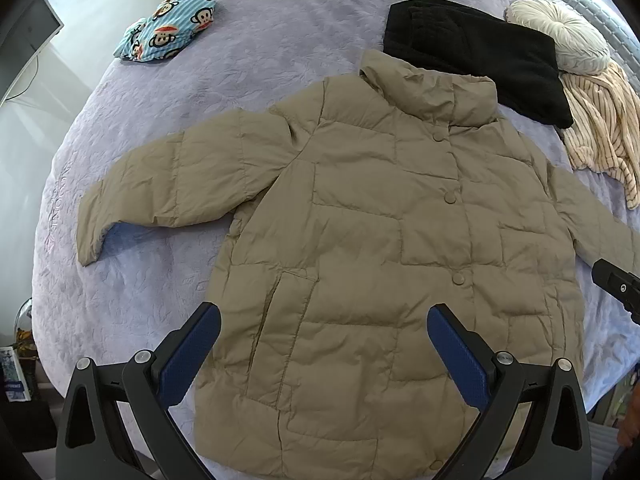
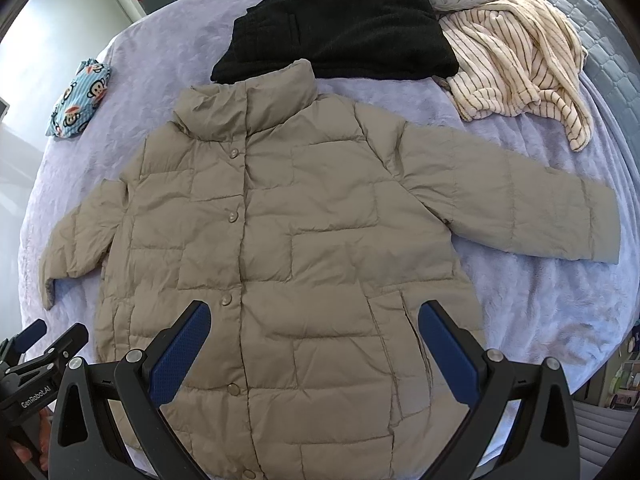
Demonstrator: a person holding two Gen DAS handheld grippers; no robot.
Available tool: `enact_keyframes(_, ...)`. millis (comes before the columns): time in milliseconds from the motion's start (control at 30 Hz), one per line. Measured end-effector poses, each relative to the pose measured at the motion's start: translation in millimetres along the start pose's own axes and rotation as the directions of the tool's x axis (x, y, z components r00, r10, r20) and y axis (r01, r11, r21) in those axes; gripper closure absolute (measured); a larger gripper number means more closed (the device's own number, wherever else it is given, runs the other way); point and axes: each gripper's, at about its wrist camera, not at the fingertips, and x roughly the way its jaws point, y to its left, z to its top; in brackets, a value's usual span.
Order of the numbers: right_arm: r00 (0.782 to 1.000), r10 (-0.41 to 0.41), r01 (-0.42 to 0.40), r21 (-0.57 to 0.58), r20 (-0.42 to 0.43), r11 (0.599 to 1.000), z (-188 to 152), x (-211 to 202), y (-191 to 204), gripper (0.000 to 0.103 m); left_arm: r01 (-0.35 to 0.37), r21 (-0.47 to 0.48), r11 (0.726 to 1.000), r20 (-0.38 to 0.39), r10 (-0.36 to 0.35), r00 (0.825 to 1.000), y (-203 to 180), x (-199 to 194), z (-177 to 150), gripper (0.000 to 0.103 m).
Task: Fold large clothes
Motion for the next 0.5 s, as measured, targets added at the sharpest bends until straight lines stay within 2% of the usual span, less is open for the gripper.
enact_keyframes(500, 1.000, -0.001, 0.001, 0.000, -0.001, 1.000, -0.1, 0.0, -0.1, 0.000, -0.015, 0.003, 1.000, 0.009, 0.015, 1.000, -0.7, -0.5, 1.2, 0.000)
